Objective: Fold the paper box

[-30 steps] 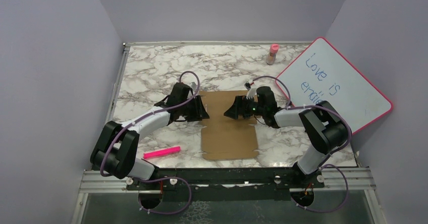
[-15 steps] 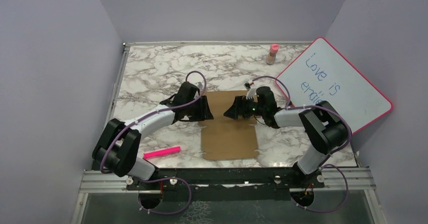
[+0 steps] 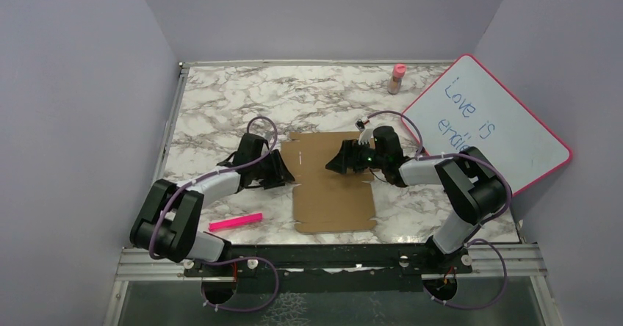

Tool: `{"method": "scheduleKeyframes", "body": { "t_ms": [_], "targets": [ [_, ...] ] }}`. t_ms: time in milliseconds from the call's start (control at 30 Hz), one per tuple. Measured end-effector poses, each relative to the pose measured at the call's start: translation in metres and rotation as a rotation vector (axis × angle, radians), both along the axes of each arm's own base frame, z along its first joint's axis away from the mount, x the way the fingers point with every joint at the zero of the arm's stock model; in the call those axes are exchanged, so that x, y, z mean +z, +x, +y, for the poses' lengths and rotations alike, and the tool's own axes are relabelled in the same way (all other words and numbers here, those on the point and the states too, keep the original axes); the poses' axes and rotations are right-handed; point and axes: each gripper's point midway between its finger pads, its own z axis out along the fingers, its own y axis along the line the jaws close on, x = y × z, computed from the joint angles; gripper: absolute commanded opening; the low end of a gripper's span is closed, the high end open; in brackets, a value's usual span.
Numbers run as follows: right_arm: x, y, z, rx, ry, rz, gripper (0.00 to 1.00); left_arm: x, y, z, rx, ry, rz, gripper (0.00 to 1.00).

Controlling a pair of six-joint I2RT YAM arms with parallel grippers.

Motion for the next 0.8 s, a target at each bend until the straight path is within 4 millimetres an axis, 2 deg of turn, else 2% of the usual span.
{"method": "scheduleKeyframes", "body": {
  "t_ms": [367,567,800],
  "targets": [
    [0.000,0.000,0.000,0.000,0.000,0.000,0.91,-0.005,0.008,-0.012,-0.019,-0.068,0.002,0.13],
    [0.000,0.000,0.000,0.000,0.000,0.000,0.91,-0.003,0.007,-0.014,-0.023,-0.065,-0.001,0.07],
    [0.000,0.001,0.000,-0.004,-0.003,-0.003,0.91,0.016,0.013,-0.034,-0.079,-0.009,-0.052,0.07]
  ]
}}
